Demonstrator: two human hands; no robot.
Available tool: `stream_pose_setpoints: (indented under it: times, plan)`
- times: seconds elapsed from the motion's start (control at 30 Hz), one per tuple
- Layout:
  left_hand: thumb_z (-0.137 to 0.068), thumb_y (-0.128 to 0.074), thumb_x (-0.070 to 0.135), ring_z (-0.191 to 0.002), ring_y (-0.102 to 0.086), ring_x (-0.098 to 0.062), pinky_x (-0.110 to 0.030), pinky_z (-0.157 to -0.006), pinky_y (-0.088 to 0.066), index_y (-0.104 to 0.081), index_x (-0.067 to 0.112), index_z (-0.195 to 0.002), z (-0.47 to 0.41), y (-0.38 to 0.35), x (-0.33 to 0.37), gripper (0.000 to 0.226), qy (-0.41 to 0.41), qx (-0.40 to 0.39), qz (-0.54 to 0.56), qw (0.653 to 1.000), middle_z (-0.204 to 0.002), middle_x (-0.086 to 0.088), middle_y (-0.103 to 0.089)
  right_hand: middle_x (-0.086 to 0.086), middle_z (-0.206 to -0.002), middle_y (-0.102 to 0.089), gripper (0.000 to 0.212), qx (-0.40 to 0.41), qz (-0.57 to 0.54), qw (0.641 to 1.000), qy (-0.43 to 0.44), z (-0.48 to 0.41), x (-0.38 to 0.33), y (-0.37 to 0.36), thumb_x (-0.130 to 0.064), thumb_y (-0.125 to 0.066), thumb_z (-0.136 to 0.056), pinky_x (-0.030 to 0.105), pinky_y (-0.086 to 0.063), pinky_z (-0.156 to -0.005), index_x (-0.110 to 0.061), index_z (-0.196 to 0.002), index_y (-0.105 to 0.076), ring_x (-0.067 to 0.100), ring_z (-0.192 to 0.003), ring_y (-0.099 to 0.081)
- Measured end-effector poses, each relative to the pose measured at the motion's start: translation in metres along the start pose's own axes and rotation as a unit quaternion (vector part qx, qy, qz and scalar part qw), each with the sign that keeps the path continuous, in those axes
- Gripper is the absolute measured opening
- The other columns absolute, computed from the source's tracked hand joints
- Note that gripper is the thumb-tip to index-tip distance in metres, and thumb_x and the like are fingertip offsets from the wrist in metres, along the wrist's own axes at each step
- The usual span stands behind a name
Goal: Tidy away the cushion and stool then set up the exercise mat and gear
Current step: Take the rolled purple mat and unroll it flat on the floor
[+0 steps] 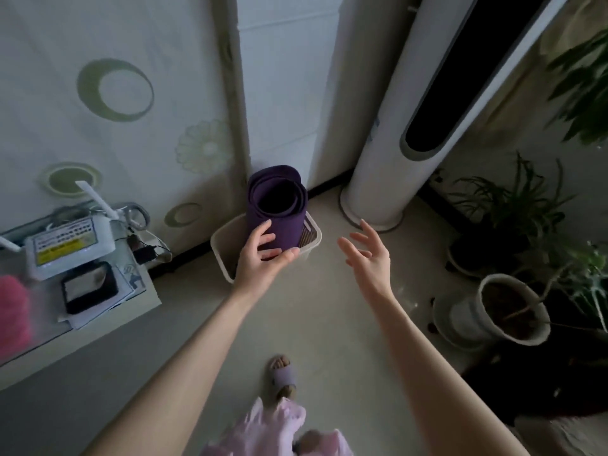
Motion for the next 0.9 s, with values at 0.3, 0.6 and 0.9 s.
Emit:
stream_pose_setpoints:
  times: [0.3, 0.6, 0.9]
  plan:
    - [-0.073, -0.080, 0.018, -0.099, -0.065, -0.022, -0.021, -0.076, -0.049, -0.044, 0.024, -0.137, -0.109, 0.006, 0.006, 0.074, 0.036, 0.094, 0.000, 0.995, -0.128, -0.005, -0.053, 0.000, -0.124, -0.061, 0.063, -0.090, 0.035, 0.995, -0.018, -0.132, -0.019, -0.060, -0.025, -0.072, -0.082, 0.034, -0.052, -0.085, -0.025, -0.139, -0.045, 0.013, -0.091, -0.065]
    - [-0.074, -0.078, 0.015, -0.092, -0.064, -0.011, -0.026, -0.081, -0.053, -0.043, 0.022, -0.137, -0.196, -0.011, 0.004, 0.072, 0.085, 0.166, 0.032, 0.982, -0.115, 0.005, -0.054, -0.003, -0.118, -0.061, 0.070, -0.189, 0.082, 0.978, -0.042, -0.253, -0.019, -0.106, -0.033, -0.075, -0.077, 0.045, -0.052, -0.093, -0.022, -0.139, -0.045, 0.015, -0.097, -0.065]
    - [-0.074, -0.078, 0.021, -0.106, -0.060, -0.018, -0.033, -0.087, -0.052, -0.038, 0.022, -0.140, -0.258, -0.028, -0.031, 0.077, 0.159, 0.242, 0.066, 0.955, -0.124, 0.003, -0.050, 0.001, -0.120, -0.059, 0.064, -0.293, 0.114, 0.946, -0.077, -0.352, 0.001, -0.147, -0.026, -0.073, -0.082, 0.030, -0.054, -0.084, -0.022, -0.139, -0.045, 0.017, -0.105, -0.062]
Point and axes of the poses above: each hand's wrist, its own z-axis away from the middle knuckle, its own y-axis out of the back of the hand, x = y × z, the point moved 4 cm from there along -z, towards the middle knuckle
